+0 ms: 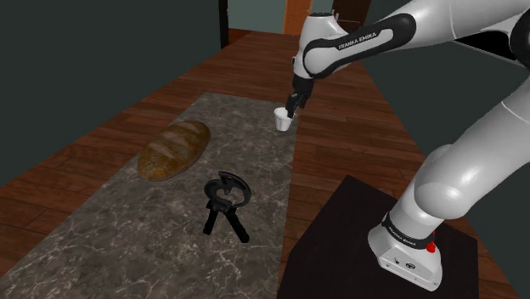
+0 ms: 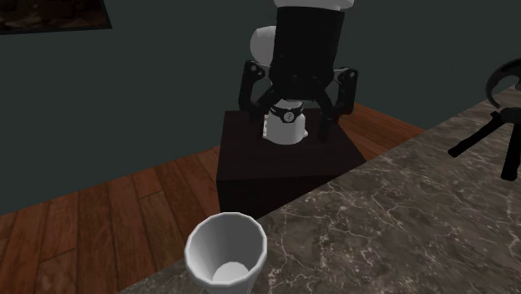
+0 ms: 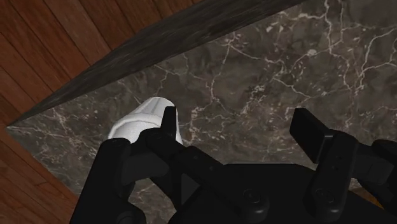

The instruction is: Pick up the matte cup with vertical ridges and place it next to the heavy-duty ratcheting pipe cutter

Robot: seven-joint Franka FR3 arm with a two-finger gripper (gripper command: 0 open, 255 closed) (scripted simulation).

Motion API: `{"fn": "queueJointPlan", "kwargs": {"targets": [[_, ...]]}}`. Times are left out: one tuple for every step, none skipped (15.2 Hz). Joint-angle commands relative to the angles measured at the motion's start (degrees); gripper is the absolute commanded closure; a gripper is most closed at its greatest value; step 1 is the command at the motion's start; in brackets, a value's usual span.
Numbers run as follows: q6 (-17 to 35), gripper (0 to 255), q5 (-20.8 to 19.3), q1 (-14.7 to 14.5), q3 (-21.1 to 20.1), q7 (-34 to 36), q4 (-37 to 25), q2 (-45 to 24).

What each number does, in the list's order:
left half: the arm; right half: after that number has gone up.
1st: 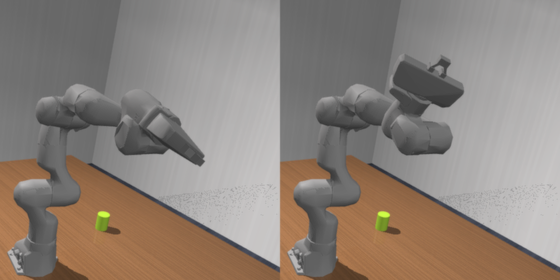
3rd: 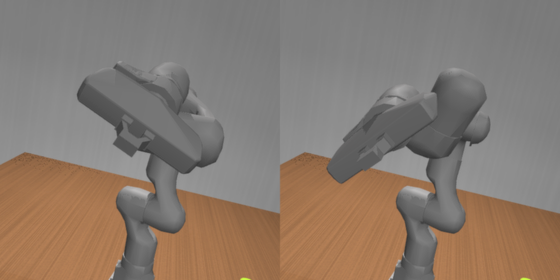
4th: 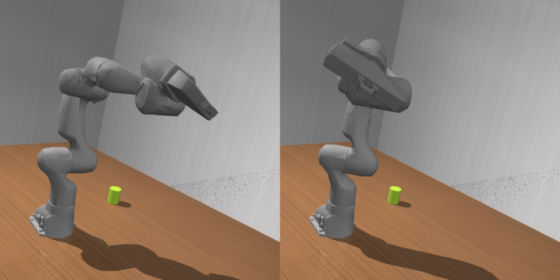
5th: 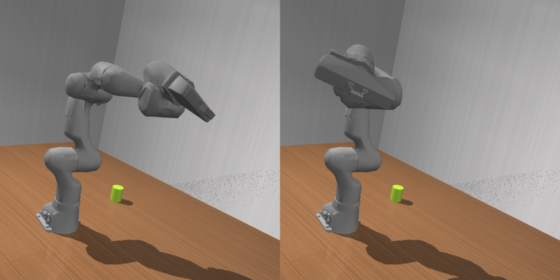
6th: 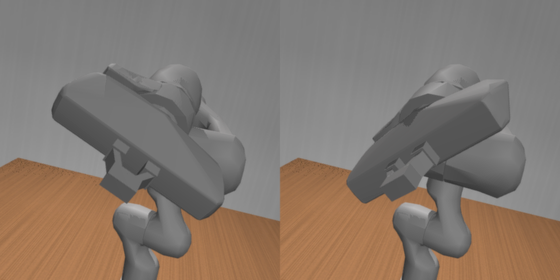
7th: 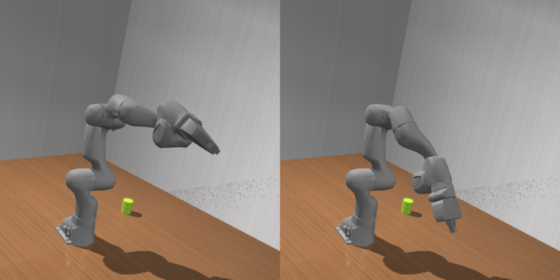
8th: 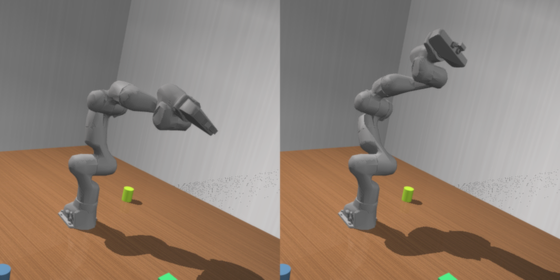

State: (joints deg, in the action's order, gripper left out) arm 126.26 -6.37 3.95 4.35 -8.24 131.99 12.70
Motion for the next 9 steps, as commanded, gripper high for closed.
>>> {"fn": "queueJointPlan", "kwargs": {"targets": [[2.75,0,-0.24,0.21,0.34,-0.36,-2.27,-4.09],[4.00,0,-0.32,0.36,0.57,-0.66,-3.47,-6.13],[5.17,0,-0.37,0.51,0.78,-0.96,-4.76,-8.18],[6.28,0,-0.40,0.67,0.99,-1.27,-6.12,-10.24],[7.32,0,-0.39,0.83,1.17,-1.58,-7.55,-12.29],[8.28,0,-0.36,1.01,1.34,-1.90,-9.06,-14.35],[9.18,0,-0.30,1.18,1.49,-2.23,-10.65,-16.41],[10.00,0,-0.21,1.37,1.63,-2.56,-12.31,-18.48],[10.22,0,-0.19,1.43,1.66,-2.66,-12.80,-19.08]]}}
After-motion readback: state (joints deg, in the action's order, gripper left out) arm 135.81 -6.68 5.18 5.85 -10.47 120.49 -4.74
